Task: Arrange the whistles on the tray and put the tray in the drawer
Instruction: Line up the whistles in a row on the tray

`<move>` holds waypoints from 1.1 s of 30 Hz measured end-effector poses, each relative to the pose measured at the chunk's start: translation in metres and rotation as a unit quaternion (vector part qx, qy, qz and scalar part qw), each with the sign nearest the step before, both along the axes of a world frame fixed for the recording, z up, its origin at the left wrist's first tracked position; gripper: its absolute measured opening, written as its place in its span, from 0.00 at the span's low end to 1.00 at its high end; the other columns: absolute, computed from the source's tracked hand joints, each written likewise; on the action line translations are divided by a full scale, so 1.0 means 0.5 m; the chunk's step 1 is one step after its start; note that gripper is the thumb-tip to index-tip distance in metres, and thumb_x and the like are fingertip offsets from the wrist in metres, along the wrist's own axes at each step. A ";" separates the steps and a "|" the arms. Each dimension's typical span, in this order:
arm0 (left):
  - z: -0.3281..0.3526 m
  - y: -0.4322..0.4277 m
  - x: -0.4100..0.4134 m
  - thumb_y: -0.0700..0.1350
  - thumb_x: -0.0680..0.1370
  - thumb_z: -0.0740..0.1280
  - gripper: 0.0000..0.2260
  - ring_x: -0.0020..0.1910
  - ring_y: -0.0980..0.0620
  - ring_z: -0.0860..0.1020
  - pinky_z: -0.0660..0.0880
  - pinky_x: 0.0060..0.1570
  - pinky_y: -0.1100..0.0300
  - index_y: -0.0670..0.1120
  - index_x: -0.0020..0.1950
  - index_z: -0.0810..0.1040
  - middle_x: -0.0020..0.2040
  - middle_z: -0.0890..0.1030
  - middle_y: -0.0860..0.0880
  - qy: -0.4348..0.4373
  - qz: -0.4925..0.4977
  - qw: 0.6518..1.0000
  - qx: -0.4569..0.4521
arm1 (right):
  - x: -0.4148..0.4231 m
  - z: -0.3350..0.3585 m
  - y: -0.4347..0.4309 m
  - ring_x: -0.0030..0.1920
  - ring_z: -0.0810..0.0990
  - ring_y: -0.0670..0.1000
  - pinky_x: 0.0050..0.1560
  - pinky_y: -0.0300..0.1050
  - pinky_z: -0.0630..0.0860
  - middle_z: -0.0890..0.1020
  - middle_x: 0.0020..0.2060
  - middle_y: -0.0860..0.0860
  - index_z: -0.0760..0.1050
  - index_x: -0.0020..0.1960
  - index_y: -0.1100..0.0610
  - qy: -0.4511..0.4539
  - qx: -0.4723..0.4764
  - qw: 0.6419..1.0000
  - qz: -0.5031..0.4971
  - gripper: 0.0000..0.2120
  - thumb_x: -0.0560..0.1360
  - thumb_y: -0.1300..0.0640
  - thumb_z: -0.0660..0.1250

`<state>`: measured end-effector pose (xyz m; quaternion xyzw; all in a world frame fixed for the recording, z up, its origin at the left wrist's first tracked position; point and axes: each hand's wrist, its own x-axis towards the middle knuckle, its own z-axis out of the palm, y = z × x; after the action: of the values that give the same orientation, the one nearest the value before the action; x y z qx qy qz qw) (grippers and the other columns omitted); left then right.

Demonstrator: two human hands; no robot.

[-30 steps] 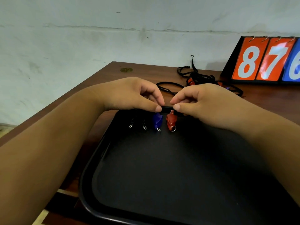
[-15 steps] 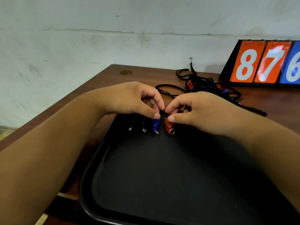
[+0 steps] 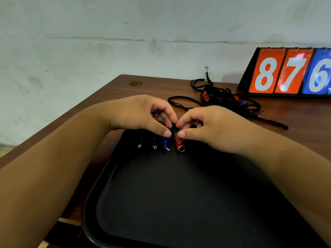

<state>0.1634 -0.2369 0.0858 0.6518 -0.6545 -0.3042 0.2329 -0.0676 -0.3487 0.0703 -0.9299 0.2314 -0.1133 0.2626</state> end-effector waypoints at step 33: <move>-0.022 -0.010 0.012 0.45 0.83 0.73 0.06 0.39 0.63 0.80 0.73 0.47 0.57 0.55 0.51 0.87 0.46 0.89 0.52 0.035 0.149 0.974 -0.168 | -0.066 0.128 -0.061 0.54 0.87 0.52 0.54 0.51 0.81 0.90 0.56 0.53 0.85 0.63 0.57 -0.147 0.467 0.854 -0.174 0.18 0.88 0.47 0.63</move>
<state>0.1693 -0.2420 0.0749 0.6824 -0.5835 -0.1743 0.4044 -0.1004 -0.3793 0.1340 -0.6148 0.3738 -0.1714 0.6729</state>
